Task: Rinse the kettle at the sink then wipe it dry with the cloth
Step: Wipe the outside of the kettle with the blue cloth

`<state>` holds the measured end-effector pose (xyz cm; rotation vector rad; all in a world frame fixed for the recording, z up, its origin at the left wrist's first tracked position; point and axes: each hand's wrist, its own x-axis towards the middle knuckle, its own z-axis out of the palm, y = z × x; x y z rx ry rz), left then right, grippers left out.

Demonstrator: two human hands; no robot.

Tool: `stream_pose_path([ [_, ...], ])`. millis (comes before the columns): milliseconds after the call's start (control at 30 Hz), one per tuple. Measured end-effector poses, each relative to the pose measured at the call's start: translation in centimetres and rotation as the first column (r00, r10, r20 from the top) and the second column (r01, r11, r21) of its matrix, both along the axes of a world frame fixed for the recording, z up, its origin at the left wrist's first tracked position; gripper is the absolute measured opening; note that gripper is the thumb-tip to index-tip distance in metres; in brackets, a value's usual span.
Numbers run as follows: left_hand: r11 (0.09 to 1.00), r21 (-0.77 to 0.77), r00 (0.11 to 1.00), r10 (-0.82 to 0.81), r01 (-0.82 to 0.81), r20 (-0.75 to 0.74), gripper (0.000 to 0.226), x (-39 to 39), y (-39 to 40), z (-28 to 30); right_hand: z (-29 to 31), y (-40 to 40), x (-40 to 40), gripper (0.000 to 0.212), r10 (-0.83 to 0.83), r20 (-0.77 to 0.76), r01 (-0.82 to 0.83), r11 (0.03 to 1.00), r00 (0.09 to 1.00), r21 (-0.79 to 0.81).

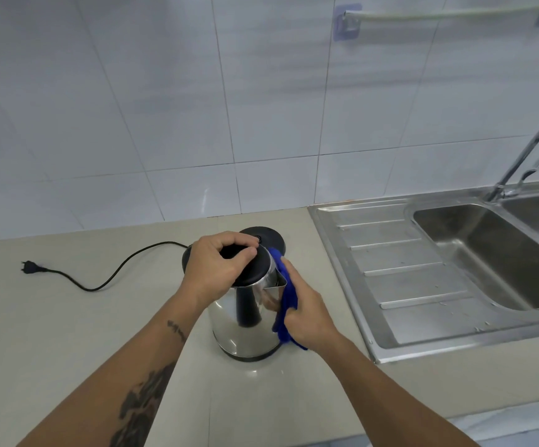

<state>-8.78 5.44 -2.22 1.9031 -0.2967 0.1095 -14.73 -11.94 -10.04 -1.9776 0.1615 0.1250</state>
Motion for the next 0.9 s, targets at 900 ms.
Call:
stream_pose_path([
  [900,0.984,0.11,0.988,0.129,-0.138,0.082,0.008,-1.0,-0.2,0.7,3.5,-0.2,-2.0,0.093,0.088,0.123,-0.078,0.993,0.989,-0.086],
])
